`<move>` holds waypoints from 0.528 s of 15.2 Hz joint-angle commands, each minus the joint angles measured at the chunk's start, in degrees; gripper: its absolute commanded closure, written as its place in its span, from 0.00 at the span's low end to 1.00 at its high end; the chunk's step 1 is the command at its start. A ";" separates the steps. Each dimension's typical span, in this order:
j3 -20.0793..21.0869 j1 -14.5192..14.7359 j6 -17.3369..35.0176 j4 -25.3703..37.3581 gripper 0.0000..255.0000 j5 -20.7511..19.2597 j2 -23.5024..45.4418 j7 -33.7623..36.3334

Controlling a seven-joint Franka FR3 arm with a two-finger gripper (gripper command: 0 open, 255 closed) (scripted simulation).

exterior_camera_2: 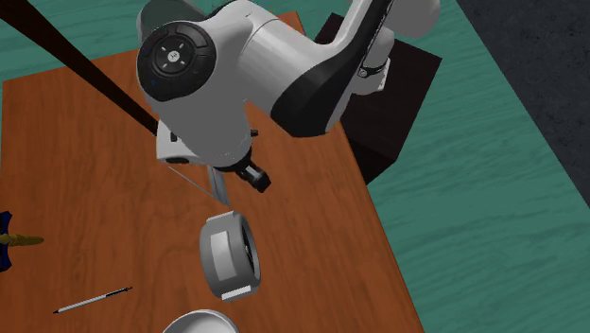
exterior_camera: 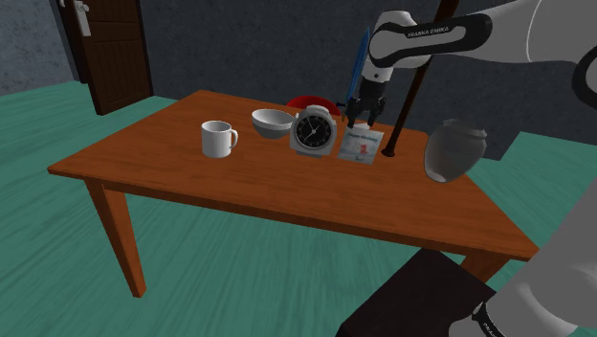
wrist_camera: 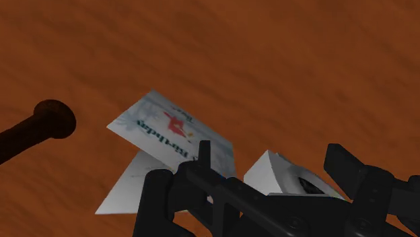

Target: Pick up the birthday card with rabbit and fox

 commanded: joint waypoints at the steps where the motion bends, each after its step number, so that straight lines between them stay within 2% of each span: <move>1: -0.56 -0.68 -0.88 5.35 0.00 0.41 4.65 -0.07; 5: -1.46 -2.11 -3.71 17.63 0.00 1.42 14.52 0.00; 8: -1.43 -2.11 -1.45 15.47 0.00 1.41 14.62 0.05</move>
